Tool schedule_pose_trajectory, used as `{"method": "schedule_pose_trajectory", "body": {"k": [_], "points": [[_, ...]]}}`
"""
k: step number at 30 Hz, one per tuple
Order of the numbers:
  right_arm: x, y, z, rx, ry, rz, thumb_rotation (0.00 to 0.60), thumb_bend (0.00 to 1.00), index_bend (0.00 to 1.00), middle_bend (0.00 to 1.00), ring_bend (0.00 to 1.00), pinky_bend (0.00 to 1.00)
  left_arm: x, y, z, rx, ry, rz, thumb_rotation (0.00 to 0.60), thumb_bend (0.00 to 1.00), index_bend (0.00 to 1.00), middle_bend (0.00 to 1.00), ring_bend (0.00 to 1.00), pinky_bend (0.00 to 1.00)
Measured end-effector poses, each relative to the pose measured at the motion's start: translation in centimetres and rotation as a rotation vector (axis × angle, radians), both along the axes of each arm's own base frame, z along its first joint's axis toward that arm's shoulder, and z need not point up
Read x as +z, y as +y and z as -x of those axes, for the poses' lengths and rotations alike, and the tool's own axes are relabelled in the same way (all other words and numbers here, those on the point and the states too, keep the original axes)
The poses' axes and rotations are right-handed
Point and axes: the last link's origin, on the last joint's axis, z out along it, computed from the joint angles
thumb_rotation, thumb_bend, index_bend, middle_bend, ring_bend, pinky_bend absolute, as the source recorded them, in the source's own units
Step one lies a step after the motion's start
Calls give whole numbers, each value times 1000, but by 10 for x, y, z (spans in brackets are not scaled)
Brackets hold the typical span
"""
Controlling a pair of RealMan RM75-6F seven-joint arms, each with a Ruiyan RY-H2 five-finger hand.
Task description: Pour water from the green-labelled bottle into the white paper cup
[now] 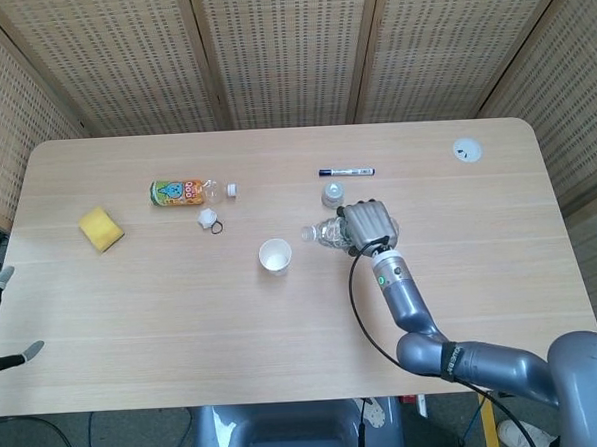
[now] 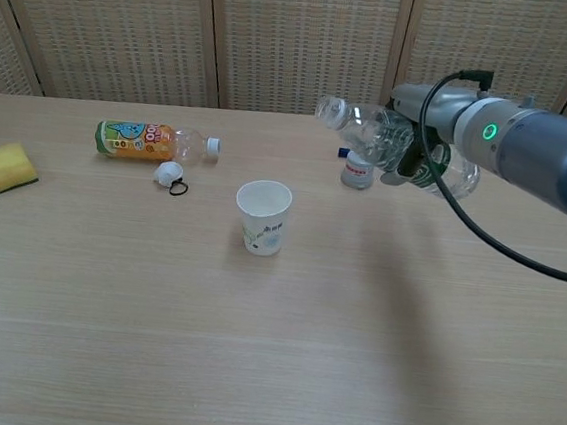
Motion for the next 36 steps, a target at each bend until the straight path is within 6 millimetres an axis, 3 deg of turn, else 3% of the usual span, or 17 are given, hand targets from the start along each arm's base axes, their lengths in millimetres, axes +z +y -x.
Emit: {"method": "schedule_pose_trajectory", "body": {"k": [23, 36], "points": [[-25, 3, -34, -25, 200, 18, 600, 680, 588, 621, 550, 632, 0, 1, 1, 3, -9, 11, 600, 46, 0, 0, 0, 0], [-36, 7, -42, -6, 286, 57, 600, 680, 588, 622, 559, 640, 3, 2, 3, 6, -21, 9, 600, 46, 0, 0, 0, 0]]}}
